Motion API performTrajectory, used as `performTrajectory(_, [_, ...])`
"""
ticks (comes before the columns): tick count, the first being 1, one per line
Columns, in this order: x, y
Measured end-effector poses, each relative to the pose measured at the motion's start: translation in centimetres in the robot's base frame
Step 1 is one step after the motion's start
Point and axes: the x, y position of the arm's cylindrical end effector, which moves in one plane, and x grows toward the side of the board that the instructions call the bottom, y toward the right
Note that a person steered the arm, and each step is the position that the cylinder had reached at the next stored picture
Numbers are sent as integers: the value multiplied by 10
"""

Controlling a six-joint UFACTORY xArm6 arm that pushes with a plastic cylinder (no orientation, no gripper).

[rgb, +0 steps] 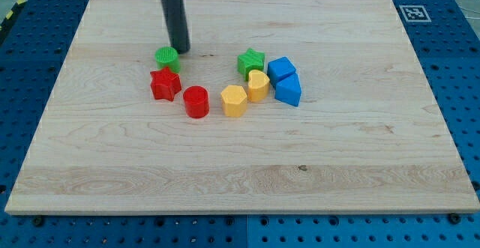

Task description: Place the green circle and red star in a horizontal line

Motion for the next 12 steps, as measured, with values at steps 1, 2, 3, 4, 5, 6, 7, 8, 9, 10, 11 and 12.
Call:
performTrajectory(1, [-18, -31])
performTrajectory(2, [12, -62])
performTrajectory(3, [35, -59])
performTrajectory(4, [46, -35])
performTrajectory(5, [48, -12])
performTrajectory(6, [48, -2])
performTrajectory(7, [48, 6])
performTrajectory(8, [48, 8])
performTrajectory(9, [48, 8])
performTrajectory(10, [36, 8])
performTrajectory(11, [36, 17])
performTrajectory(12, [55, 28])
